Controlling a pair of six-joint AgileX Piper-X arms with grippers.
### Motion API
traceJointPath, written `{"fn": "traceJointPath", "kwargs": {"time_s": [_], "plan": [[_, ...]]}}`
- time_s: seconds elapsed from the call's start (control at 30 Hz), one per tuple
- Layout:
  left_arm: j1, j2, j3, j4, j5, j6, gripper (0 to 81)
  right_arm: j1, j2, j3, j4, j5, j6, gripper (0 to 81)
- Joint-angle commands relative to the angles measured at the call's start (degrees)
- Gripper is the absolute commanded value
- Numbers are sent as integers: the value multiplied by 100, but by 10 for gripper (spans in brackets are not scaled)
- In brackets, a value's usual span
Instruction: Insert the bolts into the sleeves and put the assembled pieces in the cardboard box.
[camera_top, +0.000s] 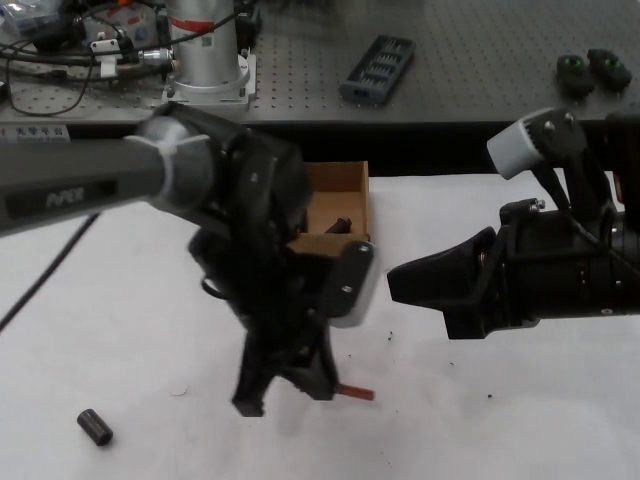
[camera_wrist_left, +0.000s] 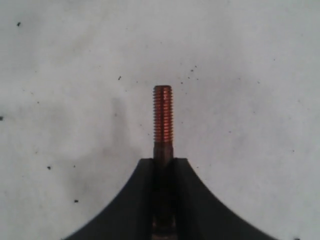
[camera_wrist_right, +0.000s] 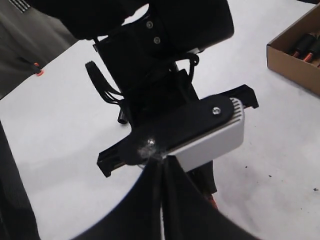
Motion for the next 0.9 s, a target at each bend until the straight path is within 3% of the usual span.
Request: {"fn": "traceJointPath", "kwargs": {"time_s": [0.0, 0.13, 0.2, 0.37, 0.53, 0.6, 0.73, 0.87], "plan": [[-103, -80, -26, -313, -110, -447, 98, -6, -76, -17, -3, -39, -52, 1], [-110, -80, -26, -678, -266, -1175, 413, -6, -76, -17, -3, -39, -52, 1], [-110, -80, -26, -852, -443, -1702, 517, -6, -76, -17, -3, -39, -52, 1], [-110, -80, -26, -1050, -737, -2807, 479, -6, -76, -17, 95, -12, -221, 1], [32, -114, -26, -1091, -2198, -5000, 478, -6, -76, -17, 863, 818, -1730, 1], [178, -174, -26, -891, -2404, -5387, 478, -6, -54, -17, 1093, 1135, -2370, 1], [613, -471, -26, -546, -2382, -6168, 470, -6, 195, -72, 1190, 1357, -2625, 1], [1271, -911, -26, -192, -1624, -7342, 470, -6, 863, -478, 1553, 1370, -2625, 3]]}}
